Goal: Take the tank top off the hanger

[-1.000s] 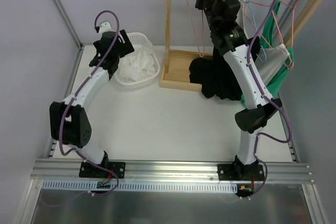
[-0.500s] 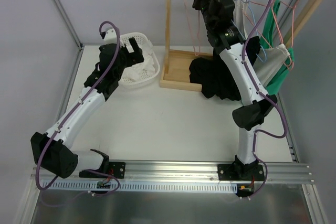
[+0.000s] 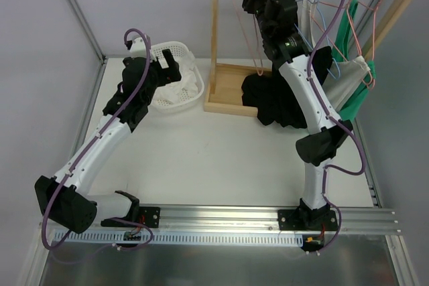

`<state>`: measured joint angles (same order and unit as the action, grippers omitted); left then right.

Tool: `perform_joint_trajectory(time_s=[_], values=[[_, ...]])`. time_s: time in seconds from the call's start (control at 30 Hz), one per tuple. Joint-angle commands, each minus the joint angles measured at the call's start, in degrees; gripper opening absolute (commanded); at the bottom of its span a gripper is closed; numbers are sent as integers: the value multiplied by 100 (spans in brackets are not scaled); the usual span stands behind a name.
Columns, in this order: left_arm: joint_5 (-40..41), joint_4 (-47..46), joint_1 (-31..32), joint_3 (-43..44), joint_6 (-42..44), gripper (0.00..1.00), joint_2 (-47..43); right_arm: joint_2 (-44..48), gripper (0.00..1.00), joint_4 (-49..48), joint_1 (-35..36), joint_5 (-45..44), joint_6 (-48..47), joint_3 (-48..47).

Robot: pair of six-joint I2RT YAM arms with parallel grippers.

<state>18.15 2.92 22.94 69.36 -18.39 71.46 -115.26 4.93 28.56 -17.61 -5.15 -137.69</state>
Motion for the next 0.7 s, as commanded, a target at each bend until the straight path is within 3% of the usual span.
perform_joint_trajectory(time_s=[0.0,0.4,0.67], values=[[74,-90,44,25,239,99,-255,214,31,-343,36,-129,5,-206],[-31,-81,123,147,520,99,-414,1286,50,-203,106,-182,-223,575],[-92,-90,536,490,916,99,-431,2515,58,1114,36,-51,-452,883]])
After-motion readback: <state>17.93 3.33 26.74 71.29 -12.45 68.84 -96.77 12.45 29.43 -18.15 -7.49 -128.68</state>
